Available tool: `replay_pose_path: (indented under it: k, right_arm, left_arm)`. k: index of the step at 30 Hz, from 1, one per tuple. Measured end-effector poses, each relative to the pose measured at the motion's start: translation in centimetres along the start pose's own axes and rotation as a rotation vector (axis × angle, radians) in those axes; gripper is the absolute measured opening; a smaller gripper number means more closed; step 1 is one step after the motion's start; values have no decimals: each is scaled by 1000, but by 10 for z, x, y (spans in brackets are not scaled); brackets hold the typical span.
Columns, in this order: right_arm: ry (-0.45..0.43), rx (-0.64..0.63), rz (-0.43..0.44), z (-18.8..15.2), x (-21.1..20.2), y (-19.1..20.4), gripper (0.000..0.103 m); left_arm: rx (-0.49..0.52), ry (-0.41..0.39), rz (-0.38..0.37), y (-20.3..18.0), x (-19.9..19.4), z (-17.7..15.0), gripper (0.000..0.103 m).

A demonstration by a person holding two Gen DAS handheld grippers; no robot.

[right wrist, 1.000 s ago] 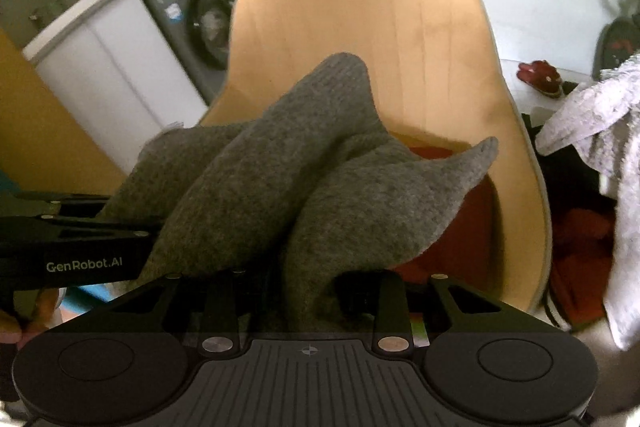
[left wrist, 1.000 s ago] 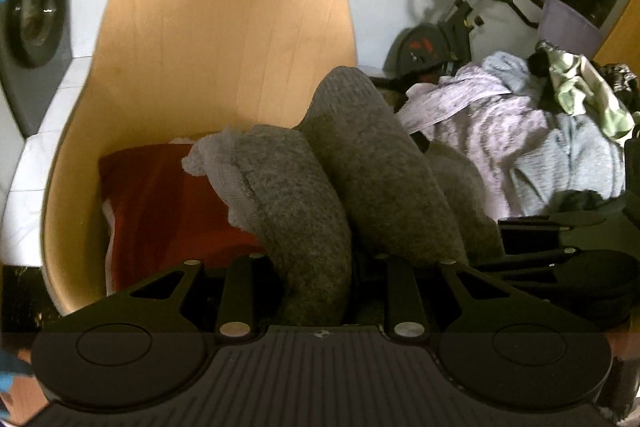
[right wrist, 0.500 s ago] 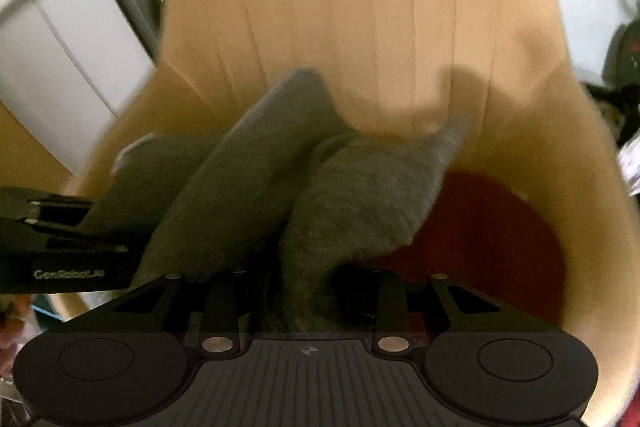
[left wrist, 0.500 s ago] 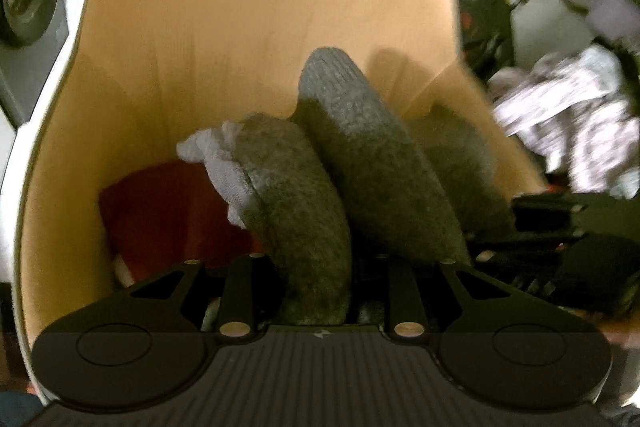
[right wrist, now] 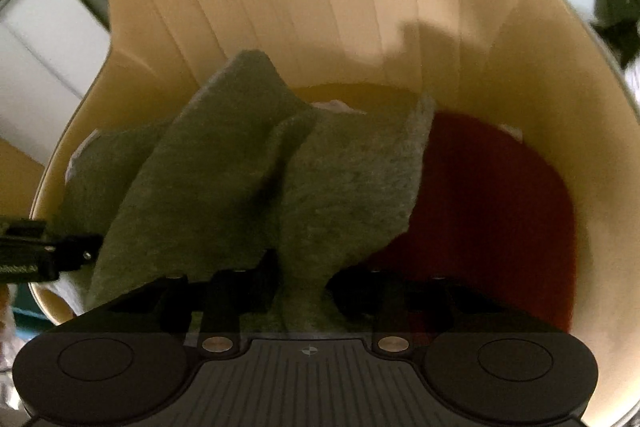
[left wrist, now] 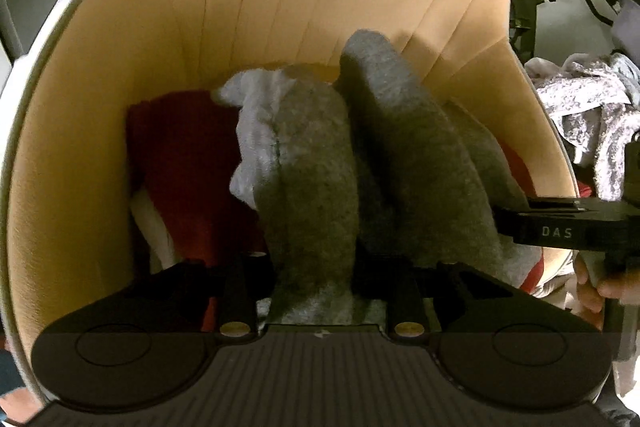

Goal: Fold clothes

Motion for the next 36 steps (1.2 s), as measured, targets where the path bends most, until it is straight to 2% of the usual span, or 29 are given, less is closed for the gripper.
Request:
replay_pose_path:
  k: [4,6,10,12,14,16,19,22,26,28,30,33,36]
  right_arm:
    - [-35,-37,-108,14,-22,-27,24]
    - [-28,-28,-132,14,-29,-45,24]
    - [29,-17,-143,4,-19,-61,24]
    - [37,-29,-163,-1,-9,-61,25]
    - [29,-31,-181,-2,-5,-61,26]
    - [16,-3,-188,-3,-9,-62,35]
    - [-3,38,-199,-3,-16,-64,44]
    - [-35,82,-204,-5,-33,-70,50]
    - [-82,105,-198,-9,-62,-74,46]
    - [-109,87,-204,-11,-74,-70,46]
    - [-141,62,-202,-10,-85,-61,46]
    - [-168,28,-140,-7,-89,-40,46]
    - [-126,2,-73,-3,-69,-27,48]
  left_arm:
    - [-7,-44,43,8,-24,2,25]
    - [-38,-56,78,17,-33,1,25]
    - [-106,5,61,30,-21,-12,27]
    - [-91,31,86,29,-8,-16,31]
    - [-91,26,105,28,-2,-16,34]
    - [-107,18,111,29,-4,-15,42]
    - [-79,8,146,30,-14,-13,55]
    - [-52,-30,168,31,-35,-13,56]
    - [-19,-138,193,29,-74,-10,54]
    - [16,-195,160,17,-88,-2,53]
    - [69,-214,116,0,-88,9,53]
    - [152,-197,60,-22,-78,20,53]
    - [169,-141,42,-25,-55,23,53]
Point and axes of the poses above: each gripper's, at about its wrist camera, not at the fingertips, and x roughly the way its jaws point, y to its left, z to its top, the point moved 4 cm from there along x, roughly the way its jaws point, and after that the axes turned 3 degrees about -y, right-handed, at the moved point
